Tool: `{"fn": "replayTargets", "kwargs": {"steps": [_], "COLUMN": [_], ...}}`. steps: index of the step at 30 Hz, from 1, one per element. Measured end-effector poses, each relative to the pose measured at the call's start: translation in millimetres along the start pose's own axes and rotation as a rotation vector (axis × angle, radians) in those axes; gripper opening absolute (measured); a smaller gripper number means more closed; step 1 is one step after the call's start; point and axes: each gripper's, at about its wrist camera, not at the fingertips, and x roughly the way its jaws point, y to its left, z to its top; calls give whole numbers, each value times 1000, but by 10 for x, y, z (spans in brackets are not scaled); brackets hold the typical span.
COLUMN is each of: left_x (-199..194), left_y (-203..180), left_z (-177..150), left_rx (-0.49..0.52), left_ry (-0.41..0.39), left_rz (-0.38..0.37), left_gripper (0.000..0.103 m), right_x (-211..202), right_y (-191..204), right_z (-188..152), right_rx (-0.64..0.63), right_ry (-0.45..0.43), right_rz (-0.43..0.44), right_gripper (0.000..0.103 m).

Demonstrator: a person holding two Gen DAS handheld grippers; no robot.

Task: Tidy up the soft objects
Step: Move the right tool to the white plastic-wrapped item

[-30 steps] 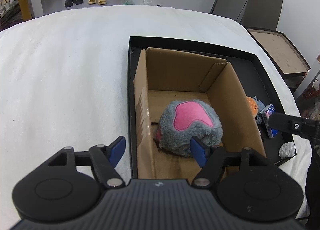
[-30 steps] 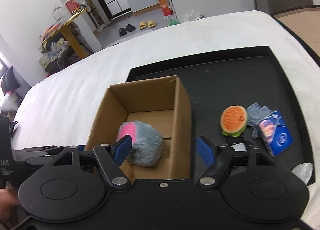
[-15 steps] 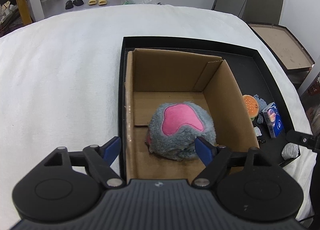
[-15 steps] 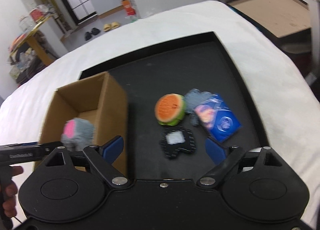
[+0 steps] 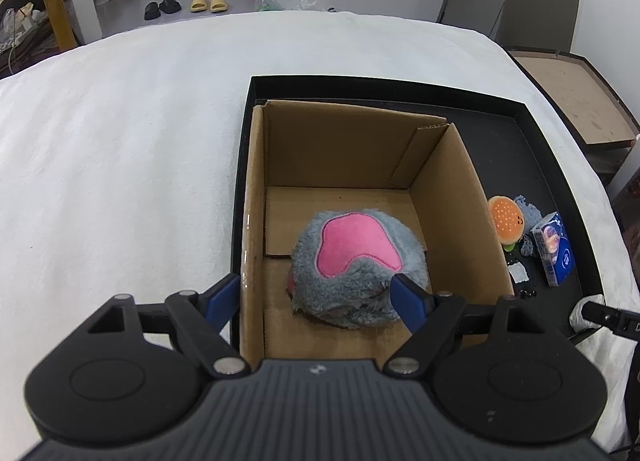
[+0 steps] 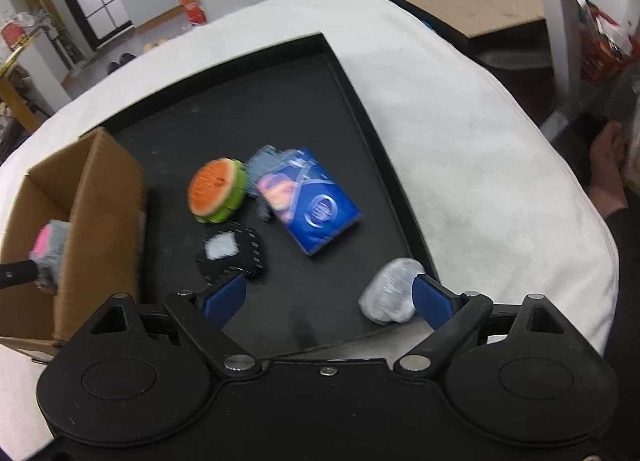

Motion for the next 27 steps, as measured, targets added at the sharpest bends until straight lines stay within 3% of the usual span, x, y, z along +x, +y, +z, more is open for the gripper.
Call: {"fn": "replayTargets", "kwargs": {"steps": [10, 13, 16, 27], "left_x": [37, 40, 39, 22], "left_y": [-70, -82, -91, -77], "left_z": [-6, -1, -4, -10], "left_rx": [13, 11, 12, 13], "left_ry": [2, 4, 6, 0], "left_rz": [34, 39, 43, 34], "left_gripper": [80, 80, 80, 80], "right_x": [167, 223, 294, 171], "right_y": [-222, -243, -274, -219], "right_z": [-73, -58, -43, -42], "right_rx": [34, 42, 49, 33], "right_ry": [11, 26, 53, 22], "right_rz": [-33, -28, -17, 5], "right_gripper": [73, 61, 31, 31]}}
